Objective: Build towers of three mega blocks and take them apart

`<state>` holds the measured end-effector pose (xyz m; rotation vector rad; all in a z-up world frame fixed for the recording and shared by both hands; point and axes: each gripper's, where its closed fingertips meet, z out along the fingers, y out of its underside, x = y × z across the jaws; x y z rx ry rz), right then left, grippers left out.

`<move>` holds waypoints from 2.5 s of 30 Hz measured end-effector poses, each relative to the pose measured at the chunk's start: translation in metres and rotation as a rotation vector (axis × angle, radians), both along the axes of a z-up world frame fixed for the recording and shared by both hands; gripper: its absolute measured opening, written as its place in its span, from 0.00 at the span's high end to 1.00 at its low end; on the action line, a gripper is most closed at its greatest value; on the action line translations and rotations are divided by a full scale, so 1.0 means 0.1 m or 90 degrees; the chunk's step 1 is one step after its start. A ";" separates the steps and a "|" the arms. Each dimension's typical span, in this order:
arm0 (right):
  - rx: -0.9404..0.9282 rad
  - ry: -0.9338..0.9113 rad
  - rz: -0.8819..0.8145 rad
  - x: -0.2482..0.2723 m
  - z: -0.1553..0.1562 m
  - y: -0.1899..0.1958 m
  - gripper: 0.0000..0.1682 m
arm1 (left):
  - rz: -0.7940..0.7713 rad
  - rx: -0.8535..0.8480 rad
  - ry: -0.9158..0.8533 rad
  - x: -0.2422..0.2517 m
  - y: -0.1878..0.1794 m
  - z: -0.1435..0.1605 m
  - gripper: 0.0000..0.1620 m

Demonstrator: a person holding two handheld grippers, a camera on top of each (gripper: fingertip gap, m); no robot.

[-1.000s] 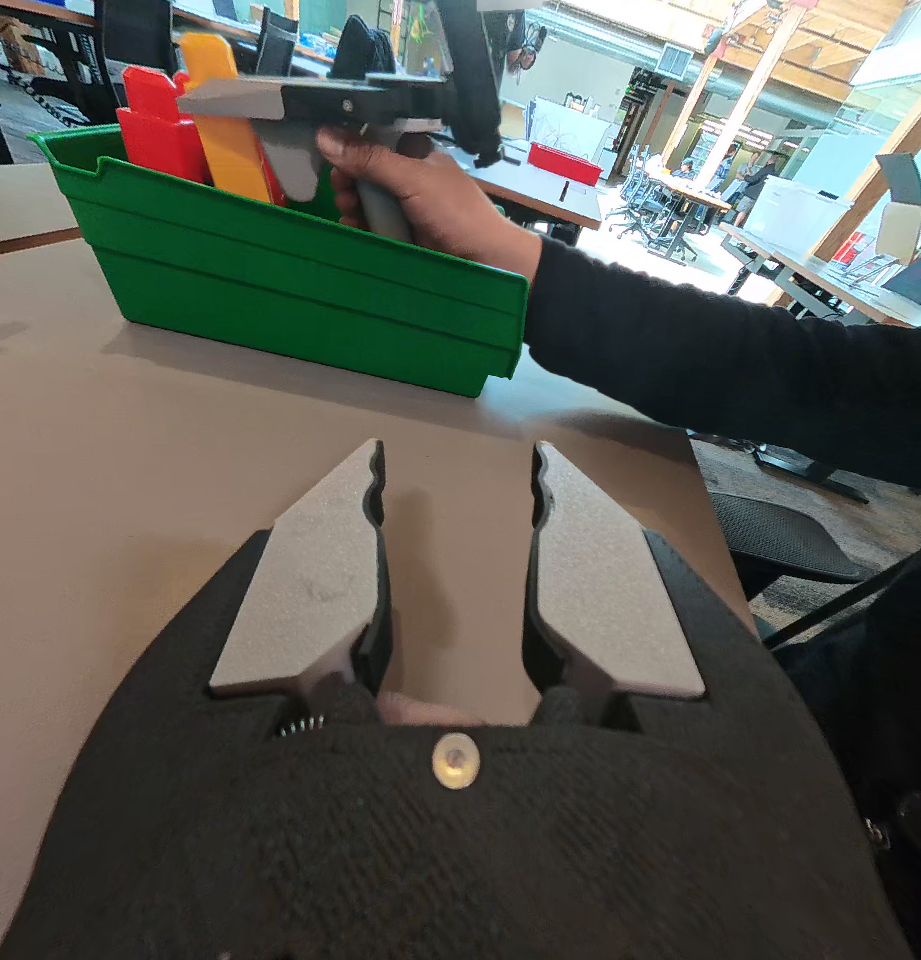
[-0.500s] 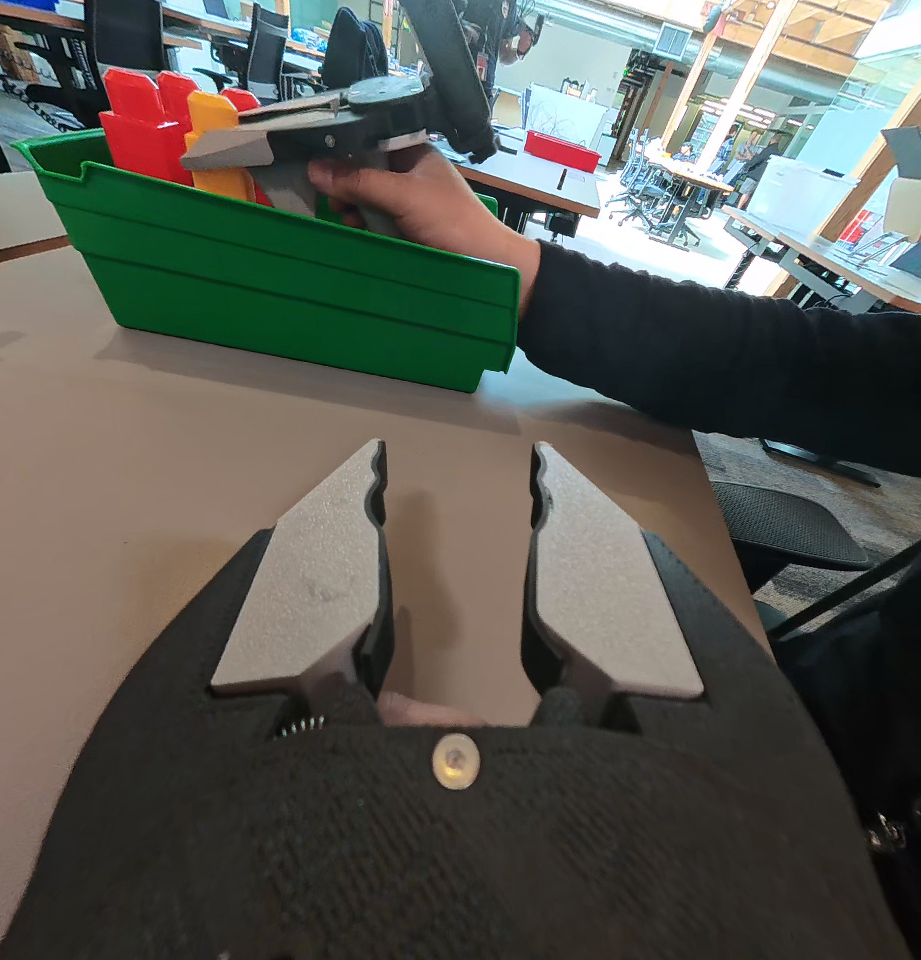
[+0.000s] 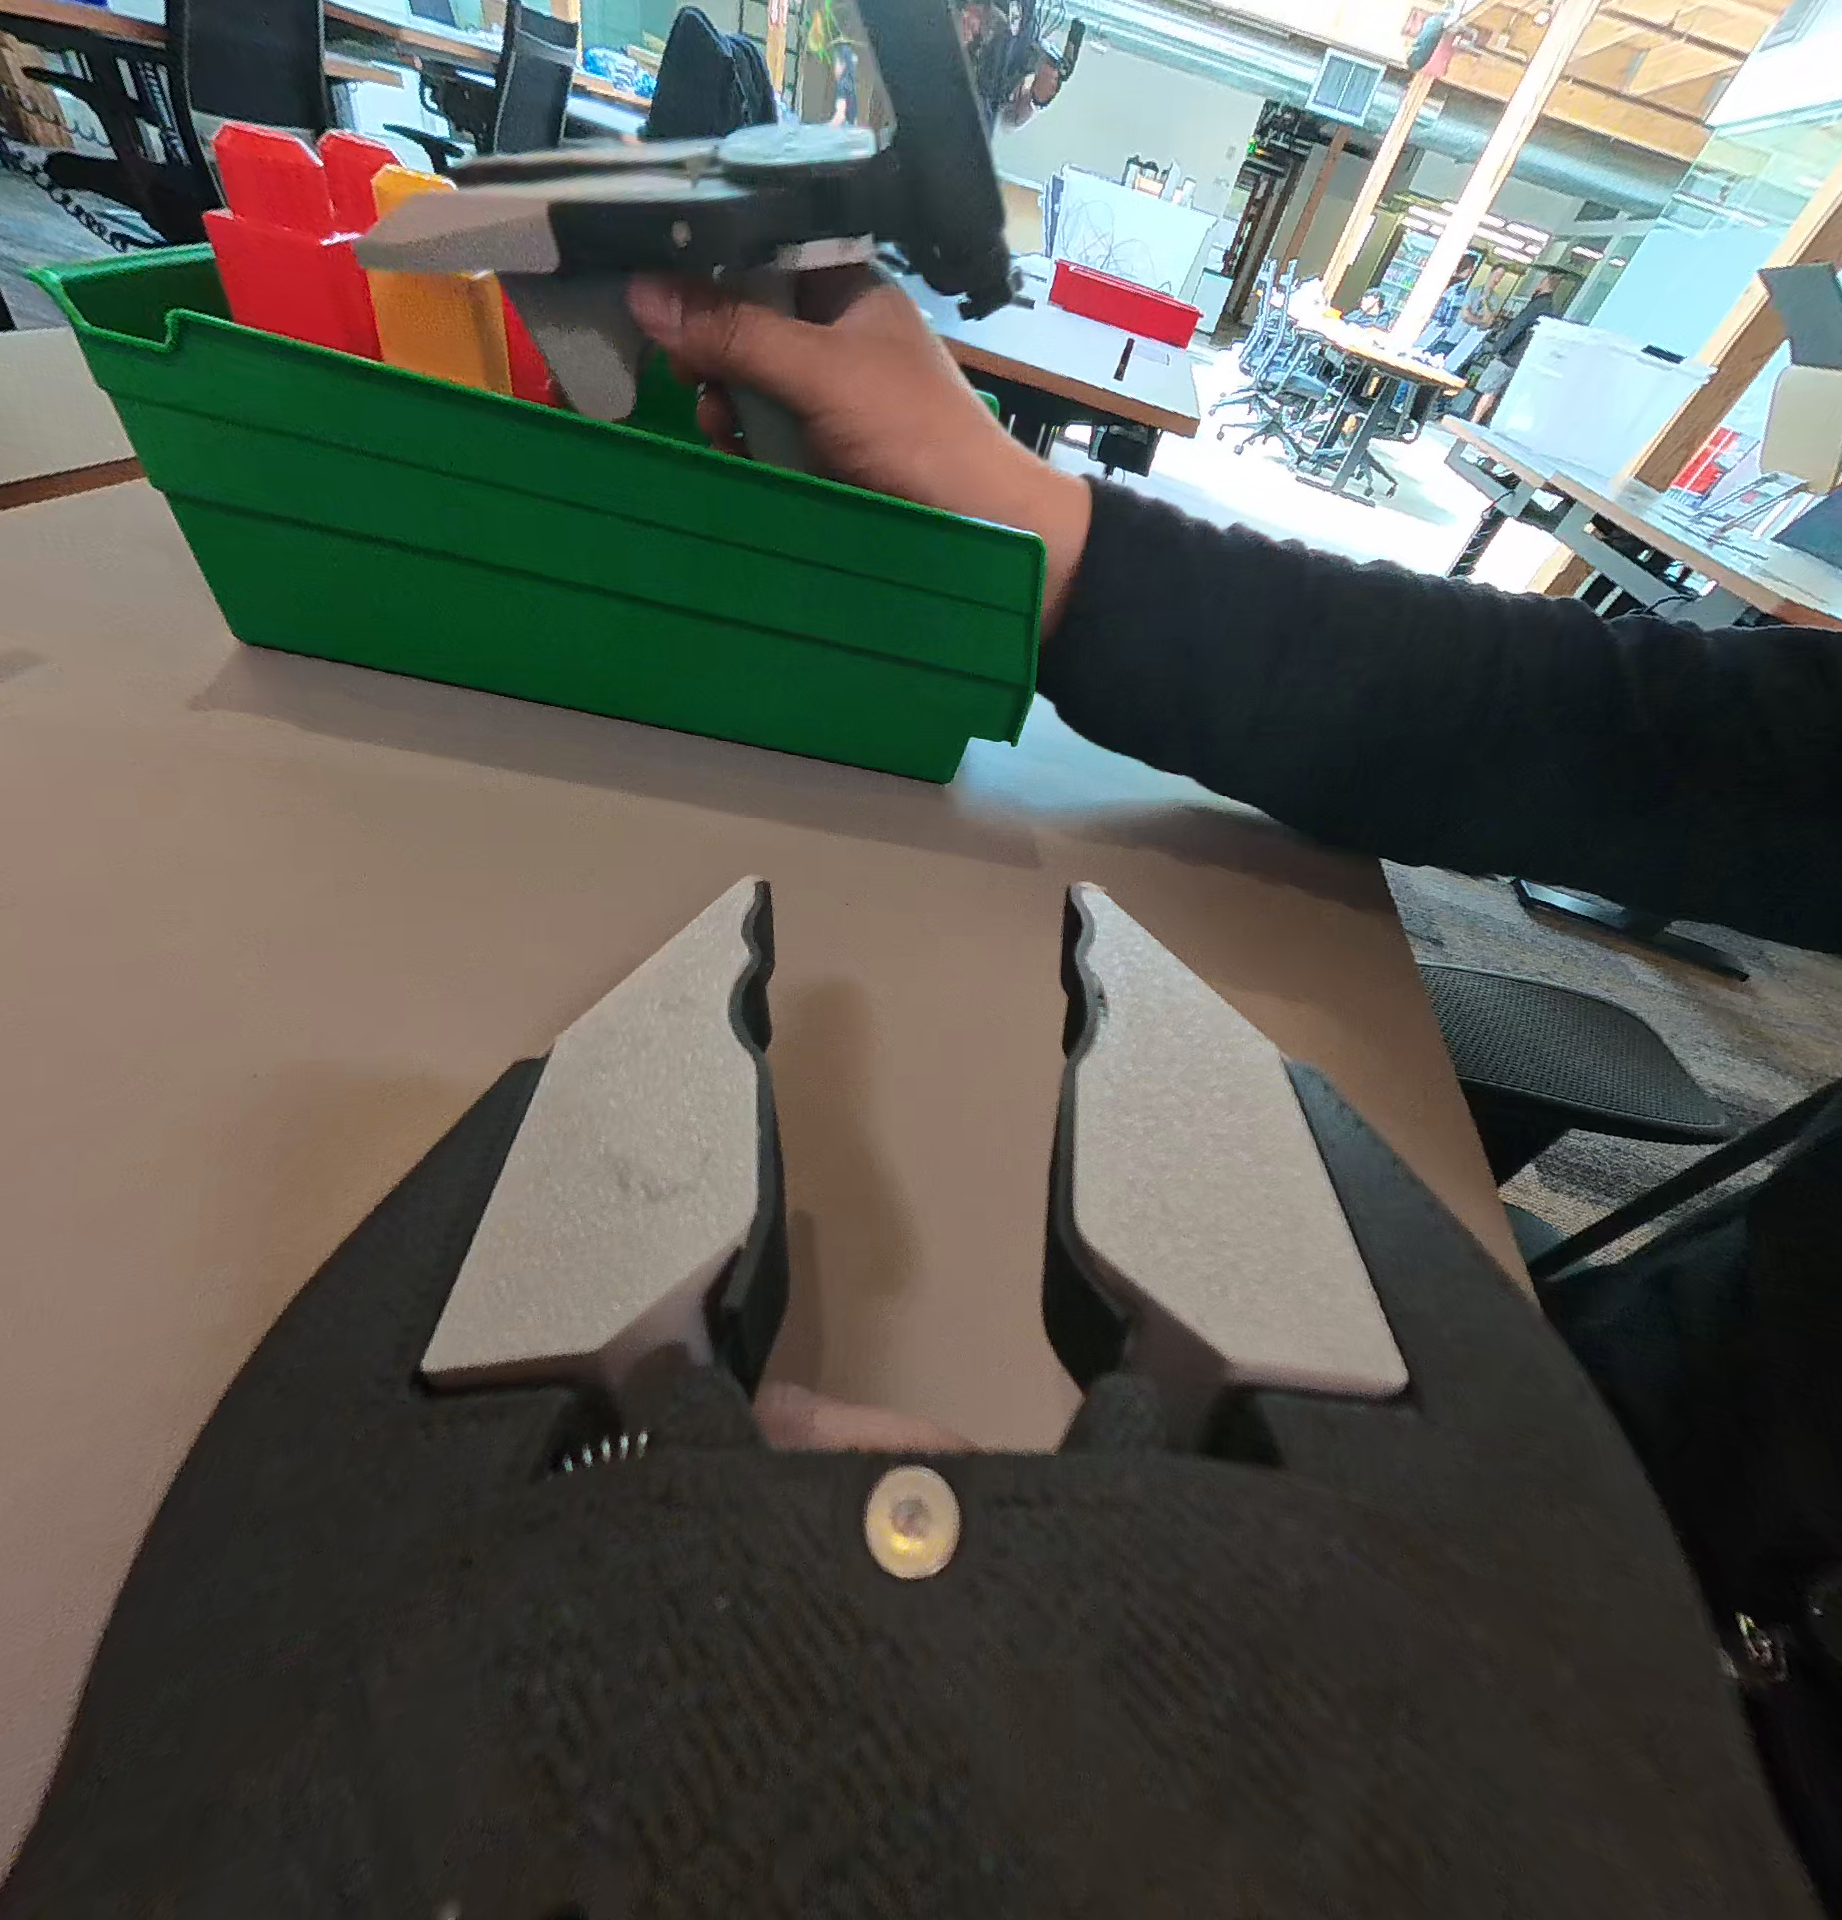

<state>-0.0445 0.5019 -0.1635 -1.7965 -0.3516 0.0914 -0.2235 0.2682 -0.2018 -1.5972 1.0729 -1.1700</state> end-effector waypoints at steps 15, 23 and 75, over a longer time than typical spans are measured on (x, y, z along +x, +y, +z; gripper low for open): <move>0.228 0.139 0.126 -0.88 1.24 -1.31 0.74 | 0.094 0.022 -0.006 -0.12 0.27 0.03 0.67; 0.051 0.051 0.262 -1.98 -0.03 -1.37 0.76 | 0.264 0.033 -0.077 -0.50 0.72 0.18 0.68; -0.121 0.023 0.310 -2.02 -0.68 -1.29 0.70 | 0.706 -0.225 0.385 -3.69 1.62 -0.48 0.62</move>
